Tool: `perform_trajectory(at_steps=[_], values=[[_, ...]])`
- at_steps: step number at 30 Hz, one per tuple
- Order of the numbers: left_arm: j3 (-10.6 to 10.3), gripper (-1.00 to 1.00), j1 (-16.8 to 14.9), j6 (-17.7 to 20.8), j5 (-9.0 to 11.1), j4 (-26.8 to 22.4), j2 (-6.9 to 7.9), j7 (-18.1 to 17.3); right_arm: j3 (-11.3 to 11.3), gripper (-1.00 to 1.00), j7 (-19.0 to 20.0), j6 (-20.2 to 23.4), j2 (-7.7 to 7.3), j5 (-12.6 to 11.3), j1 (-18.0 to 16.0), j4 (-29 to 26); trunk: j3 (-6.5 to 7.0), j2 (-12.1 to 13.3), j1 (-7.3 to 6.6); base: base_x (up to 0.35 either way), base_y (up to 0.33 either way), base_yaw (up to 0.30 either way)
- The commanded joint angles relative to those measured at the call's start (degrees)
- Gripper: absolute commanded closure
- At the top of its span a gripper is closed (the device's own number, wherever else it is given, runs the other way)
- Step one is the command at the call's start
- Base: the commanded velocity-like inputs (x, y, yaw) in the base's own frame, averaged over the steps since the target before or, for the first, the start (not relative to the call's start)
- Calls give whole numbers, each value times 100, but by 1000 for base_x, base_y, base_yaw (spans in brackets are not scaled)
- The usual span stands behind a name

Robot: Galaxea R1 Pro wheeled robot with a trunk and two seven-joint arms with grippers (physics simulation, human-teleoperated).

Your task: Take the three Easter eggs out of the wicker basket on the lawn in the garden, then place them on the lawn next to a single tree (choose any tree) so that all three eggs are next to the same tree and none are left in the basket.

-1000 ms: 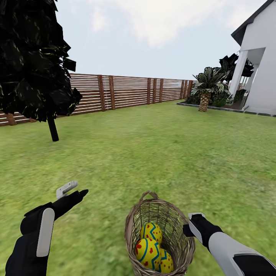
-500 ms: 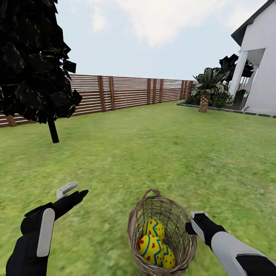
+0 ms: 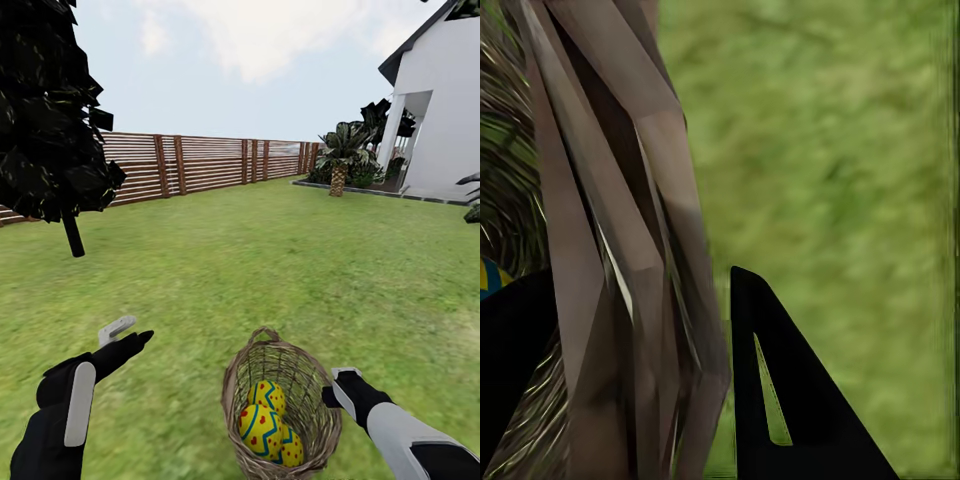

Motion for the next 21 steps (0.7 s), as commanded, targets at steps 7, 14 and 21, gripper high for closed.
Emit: perform_trajectory(at_steps=[7,14,21], values=[[14,-100,-4,30,60,4,-4,23,6,100,-11,44,13,-36,-2,-9,79,159,-89,0,0,-183],[14,-100,-4,31,60,29,-4,23,-2,100,-12,43,6,-36,-2,-9,95,159,-89,0,0,-129],[14,-100,-4,22,68,171,-4,23,-3,100,-20,48,5,-36,-2,-9,118,159,-89,0,0,-259]])
